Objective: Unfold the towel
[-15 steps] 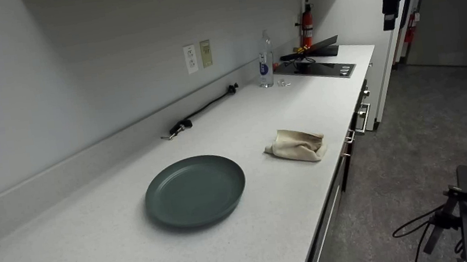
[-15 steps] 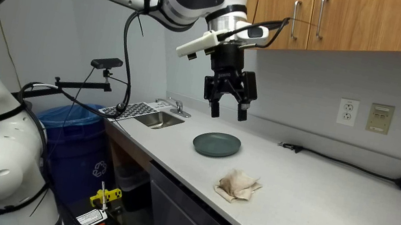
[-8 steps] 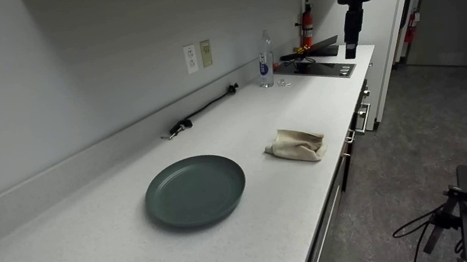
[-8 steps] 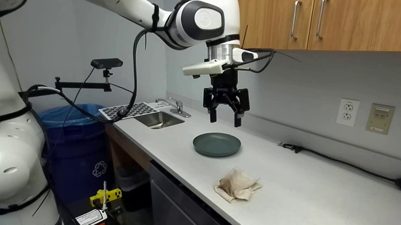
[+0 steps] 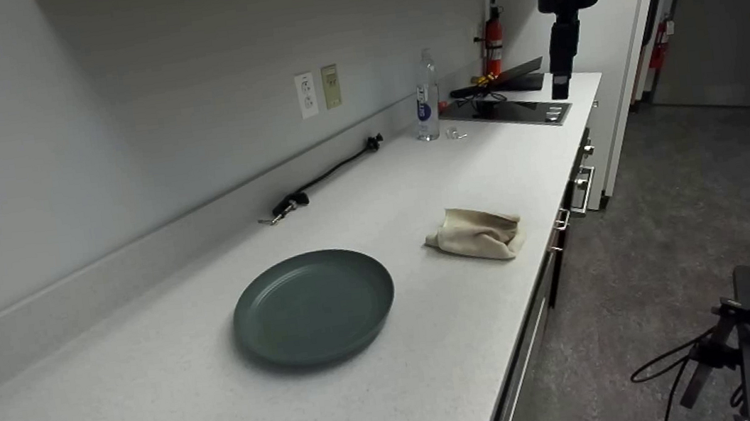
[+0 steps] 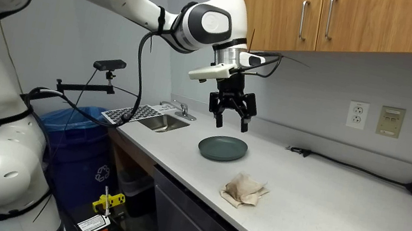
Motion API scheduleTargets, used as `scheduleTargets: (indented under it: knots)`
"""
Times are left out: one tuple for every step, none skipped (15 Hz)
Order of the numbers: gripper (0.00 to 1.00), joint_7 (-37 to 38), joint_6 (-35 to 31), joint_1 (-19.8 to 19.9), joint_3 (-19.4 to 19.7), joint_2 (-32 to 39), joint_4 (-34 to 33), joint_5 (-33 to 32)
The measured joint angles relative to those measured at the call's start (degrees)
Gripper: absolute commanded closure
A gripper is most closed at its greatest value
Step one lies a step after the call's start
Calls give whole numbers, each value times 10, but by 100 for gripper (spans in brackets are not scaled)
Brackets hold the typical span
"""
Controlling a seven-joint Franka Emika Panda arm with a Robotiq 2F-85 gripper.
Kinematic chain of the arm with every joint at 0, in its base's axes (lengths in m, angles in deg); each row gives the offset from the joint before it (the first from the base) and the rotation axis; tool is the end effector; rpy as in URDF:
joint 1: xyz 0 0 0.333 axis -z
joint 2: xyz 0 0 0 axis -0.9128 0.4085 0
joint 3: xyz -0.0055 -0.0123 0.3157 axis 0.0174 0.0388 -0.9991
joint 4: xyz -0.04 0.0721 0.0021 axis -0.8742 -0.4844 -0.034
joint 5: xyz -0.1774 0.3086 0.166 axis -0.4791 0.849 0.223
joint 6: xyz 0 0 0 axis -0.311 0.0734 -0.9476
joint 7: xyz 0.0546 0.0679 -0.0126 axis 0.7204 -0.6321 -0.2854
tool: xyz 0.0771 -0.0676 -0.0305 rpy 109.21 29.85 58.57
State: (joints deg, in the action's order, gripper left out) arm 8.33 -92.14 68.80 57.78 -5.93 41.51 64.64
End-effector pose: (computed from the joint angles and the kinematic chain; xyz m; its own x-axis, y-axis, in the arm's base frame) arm 0.5042 -0.0802 0.4849 0.9829 0.1769 -0.0501 0.1823 -0.9735 0.1381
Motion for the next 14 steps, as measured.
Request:
scheduleTargets:
  knots:
    - [0,0,-5,0,0,7,1,-1]
    - [0,0,-15,0,-1,17,1,-1]
    - [0,1,-30,0,-2,31,1,-1]
    - [0,1,-49,-1,-4,48,-1,-1]
    - [0,1,-68,-1,-7,68,-4,-1]
    - [0,0,-85,-2,-11,87,-10,-1]
    - [0,-2,-98,-3,-15,108,-18,-1]
    - [0,-8,-109,-4,-19,128,-29,-1]
    - [0,-19,-117,-4,-24,147,-42,1]
    - [0,-32,-120,-4,-27,165,-55,1]
    - [0,-48,-120,-4,-30,182,-69,4]
    - [0,-66,-120,-4,-32,199,-83,9]
    - [0,-87,-120,-3,-35,215,-95,19]
    - [0,-109,-120,-1,-37,229,-106,32]
